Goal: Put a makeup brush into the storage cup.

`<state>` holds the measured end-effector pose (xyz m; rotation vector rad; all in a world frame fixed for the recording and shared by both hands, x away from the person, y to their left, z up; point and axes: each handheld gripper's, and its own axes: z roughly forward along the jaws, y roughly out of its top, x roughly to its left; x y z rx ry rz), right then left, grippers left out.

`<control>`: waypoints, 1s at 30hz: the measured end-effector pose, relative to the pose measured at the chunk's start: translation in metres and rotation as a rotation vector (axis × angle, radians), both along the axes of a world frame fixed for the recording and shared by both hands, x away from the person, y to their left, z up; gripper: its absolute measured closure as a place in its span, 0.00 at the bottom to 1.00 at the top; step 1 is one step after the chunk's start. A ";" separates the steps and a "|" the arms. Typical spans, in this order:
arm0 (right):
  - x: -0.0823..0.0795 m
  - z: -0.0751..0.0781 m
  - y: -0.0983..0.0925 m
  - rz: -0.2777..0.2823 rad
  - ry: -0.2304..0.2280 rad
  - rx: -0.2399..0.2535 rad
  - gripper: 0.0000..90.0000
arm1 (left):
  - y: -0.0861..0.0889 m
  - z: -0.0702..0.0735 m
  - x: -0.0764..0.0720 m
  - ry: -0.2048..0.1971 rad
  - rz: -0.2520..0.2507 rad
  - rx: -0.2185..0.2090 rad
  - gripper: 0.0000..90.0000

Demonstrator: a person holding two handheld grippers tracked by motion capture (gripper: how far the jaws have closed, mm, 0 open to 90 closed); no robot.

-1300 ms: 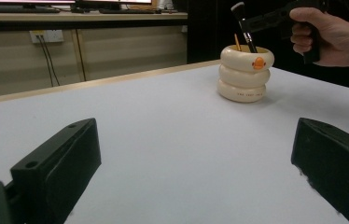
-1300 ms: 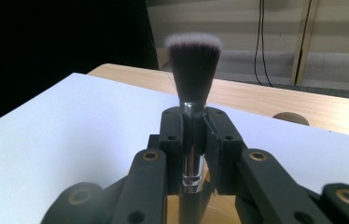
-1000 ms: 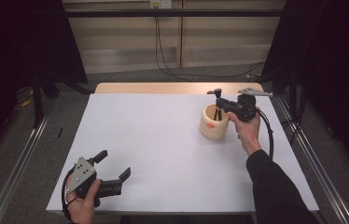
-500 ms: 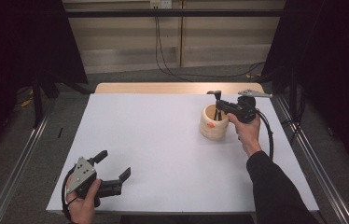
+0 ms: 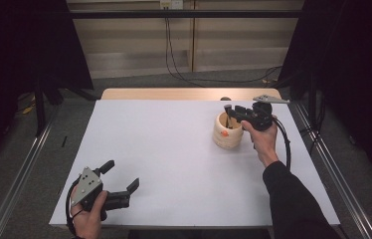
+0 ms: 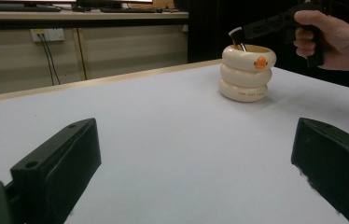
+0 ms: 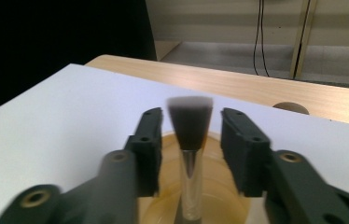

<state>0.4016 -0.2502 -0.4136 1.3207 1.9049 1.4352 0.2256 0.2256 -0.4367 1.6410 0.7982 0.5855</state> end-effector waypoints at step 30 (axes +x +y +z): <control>-0.013 0.011 0.004 -0.006 -0.015 0.001 0.03 | 0.000 0.001 -0.002 -0.003 0.003 -0.002 0.02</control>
